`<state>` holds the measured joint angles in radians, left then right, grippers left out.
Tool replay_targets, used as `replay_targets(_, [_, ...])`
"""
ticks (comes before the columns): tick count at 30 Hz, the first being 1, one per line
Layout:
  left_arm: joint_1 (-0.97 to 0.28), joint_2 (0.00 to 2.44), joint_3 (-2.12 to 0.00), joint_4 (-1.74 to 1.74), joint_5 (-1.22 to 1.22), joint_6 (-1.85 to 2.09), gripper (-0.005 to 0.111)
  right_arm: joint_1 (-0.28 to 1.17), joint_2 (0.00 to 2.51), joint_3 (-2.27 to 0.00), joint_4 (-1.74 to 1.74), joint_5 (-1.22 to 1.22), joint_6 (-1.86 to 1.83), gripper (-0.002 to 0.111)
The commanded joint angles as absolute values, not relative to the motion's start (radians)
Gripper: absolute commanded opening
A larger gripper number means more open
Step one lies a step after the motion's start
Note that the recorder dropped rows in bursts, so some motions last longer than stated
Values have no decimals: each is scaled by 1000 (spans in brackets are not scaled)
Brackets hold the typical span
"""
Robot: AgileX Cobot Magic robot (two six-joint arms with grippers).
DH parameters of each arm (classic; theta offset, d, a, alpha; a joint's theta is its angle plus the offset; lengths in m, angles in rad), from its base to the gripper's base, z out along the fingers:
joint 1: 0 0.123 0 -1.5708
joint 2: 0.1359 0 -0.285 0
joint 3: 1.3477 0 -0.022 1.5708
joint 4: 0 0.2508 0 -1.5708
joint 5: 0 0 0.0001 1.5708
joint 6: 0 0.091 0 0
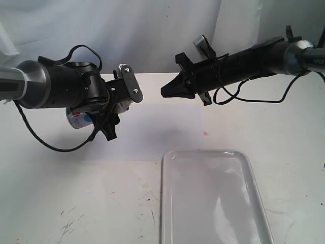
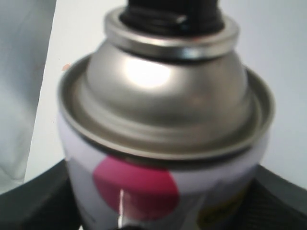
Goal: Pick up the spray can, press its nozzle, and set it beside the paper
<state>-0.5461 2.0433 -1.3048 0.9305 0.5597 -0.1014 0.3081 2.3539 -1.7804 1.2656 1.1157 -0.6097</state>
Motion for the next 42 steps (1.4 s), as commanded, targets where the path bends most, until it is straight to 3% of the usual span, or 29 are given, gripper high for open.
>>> replay_targets(1, [-551,2025,-1317,953,547,-105,0,303,2355,-1795,1309,1123,-660,0])
replay_targets(42, [-574,2050,-1317,869,475,-48,0,365,2387,-1803,1327,1128,-715,0])
